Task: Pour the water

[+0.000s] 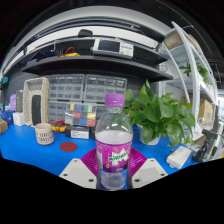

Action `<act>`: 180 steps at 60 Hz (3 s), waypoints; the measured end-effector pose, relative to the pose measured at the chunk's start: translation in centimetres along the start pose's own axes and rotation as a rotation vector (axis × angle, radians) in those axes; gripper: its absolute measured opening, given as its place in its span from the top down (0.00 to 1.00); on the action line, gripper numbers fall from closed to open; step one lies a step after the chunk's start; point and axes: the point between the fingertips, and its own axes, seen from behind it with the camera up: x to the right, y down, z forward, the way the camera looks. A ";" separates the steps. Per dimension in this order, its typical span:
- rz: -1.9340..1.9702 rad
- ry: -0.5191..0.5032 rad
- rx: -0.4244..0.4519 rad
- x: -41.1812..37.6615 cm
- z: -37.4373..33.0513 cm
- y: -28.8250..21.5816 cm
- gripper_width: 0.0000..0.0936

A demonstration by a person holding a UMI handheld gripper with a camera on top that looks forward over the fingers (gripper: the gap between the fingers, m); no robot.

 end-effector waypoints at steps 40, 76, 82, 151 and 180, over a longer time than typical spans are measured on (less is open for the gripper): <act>-1.315 0.031 0.040 -15.7 12.3 -6.5 0.63; -2.112 0.153 0.200 -22.3 16.7 -9.6 0.63; -2.126 0.161 0.204 -22.5 16.8 -9.7 0.63; 0.033 -0.308 0.014 -21.2 19.1 -5.0 0.60; 0.074 -0.229 -0.031 -19.4 16.6 -3.8 0.15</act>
